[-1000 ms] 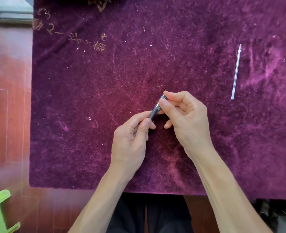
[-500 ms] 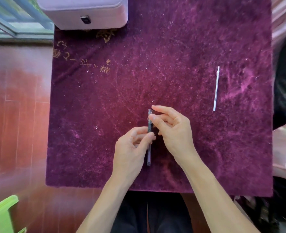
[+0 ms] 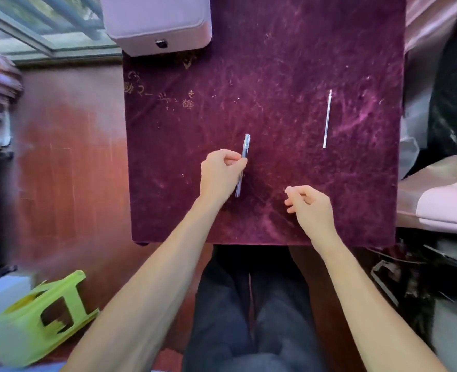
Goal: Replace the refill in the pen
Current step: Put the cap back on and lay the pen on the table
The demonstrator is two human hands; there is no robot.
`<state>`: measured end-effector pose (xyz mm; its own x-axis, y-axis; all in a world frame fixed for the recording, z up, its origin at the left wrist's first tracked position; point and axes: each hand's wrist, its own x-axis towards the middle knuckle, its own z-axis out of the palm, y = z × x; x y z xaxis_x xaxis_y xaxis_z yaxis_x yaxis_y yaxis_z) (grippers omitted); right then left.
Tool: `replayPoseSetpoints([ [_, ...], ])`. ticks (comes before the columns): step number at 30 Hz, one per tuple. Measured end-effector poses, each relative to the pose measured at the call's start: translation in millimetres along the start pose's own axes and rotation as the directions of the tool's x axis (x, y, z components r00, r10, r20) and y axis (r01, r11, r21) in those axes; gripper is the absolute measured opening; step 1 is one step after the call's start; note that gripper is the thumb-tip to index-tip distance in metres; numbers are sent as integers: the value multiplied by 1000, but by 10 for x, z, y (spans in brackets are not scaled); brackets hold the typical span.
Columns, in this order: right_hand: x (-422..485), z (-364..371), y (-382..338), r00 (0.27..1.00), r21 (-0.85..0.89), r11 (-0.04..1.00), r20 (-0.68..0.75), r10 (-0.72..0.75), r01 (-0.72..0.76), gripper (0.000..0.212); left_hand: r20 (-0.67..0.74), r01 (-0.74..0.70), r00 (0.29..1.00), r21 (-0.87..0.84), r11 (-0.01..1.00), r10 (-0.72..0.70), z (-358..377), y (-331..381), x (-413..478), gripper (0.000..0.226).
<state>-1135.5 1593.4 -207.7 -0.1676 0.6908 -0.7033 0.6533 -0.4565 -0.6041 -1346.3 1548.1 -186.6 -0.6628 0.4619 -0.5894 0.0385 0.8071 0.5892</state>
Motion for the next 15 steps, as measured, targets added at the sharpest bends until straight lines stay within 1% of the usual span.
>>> replayPoseSetpoints([
  [3,-123,-140,71,998,-6,998,19,58,-58,17,-19,7,1000,3,1000,-7,-35,225,170,17],
  [6,-171,-236,130,996,-11,996,2,94,-94,16,-55,15,998,-2,1000,-16,-13,383,332,21],
  [11,-168,-320,187,992,-6,992,-15,125,-126,17,-135,-33,990,114,993,49,102,445,530,14],
  [15,-158,-323,209,990,-22,990,13,141,-141,17,-165,-32,985,127,991,53,182,429,573,9],
])
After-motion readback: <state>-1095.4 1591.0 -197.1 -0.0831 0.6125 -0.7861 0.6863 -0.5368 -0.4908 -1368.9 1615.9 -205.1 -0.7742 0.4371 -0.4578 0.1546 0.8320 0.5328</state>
